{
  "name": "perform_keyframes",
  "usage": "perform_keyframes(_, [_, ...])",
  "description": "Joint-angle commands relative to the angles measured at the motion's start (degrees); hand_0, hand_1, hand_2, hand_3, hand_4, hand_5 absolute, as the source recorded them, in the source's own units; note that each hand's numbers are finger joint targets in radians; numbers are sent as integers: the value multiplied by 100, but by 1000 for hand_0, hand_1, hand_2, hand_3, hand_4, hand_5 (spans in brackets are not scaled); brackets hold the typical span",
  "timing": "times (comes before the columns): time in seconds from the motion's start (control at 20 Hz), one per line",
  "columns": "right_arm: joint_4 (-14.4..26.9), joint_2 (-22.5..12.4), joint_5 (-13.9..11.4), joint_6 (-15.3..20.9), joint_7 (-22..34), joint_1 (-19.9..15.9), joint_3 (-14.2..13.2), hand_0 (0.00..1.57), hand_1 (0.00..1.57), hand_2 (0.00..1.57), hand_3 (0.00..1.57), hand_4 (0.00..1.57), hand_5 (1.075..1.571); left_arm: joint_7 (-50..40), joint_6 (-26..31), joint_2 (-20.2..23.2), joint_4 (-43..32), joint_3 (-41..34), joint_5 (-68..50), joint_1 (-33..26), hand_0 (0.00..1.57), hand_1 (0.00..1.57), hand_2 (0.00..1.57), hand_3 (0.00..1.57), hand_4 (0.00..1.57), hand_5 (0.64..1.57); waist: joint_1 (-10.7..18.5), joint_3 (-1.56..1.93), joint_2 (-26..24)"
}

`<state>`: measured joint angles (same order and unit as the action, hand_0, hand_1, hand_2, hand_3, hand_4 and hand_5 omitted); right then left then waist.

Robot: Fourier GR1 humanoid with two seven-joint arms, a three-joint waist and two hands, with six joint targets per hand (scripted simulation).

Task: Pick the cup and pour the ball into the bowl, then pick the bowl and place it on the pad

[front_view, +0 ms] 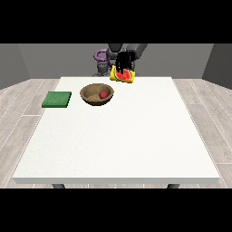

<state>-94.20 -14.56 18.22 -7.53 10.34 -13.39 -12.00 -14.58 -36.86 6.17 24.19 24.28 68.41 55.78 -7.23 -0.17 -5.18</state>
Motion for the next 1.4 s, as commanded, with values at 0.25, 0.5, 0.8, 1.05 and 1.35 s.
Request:
perform_keyframes(0.25, [-806, 156, -102, 125, -189, 209, 104, 0, 0, 0, 0, 395, 1564, 2499, -981, 585, 1196, -1757, -2722, -1566, 1458, 1458, 1571, 1571, 1104, 1570, 53, -25, 759])
perform_keyframes(0.5, [-1366, 328, -131, 213, -74, 456, 305, 0, 0, 0, 0, 429, 1566, 3916, -613, 462, 1921, -2557, -4340, -2207, 1543, 1543, 1571, 1571, 1478, 1461, 76, -45, 954])
perform_keyframes(0.8, [-1220, 415, -178, 402, -21, 324, 285, 0, 0, 0, 56, 477, 1565, 4244, 1394, -592, 2738, -3392, -6567, -1970, 1219, 1219, 1389, 1062, 701, 1560, 579, -118, 1004])
perform_keyframes(1.05, [-1701, 662, -601, 952, 182, 168, 547, 0, 0, 0, 0, 512, 1563, 5158, 3337, 120, 2800, -4157, -7822, -2009, 173, 173, 0, 0, 202, 1566, 894, -36, 1604])
perform_keyframes(1.35, [-1983, 978, -1202, 1212, 16, 403, 1087, 0, 0, 0, 0, 492, 1568, 4924, 4905, 1416, 2209, -4723, -8474, -1796, 0, 0, 0, 0, 0, 1547, 735, 9, 2062])
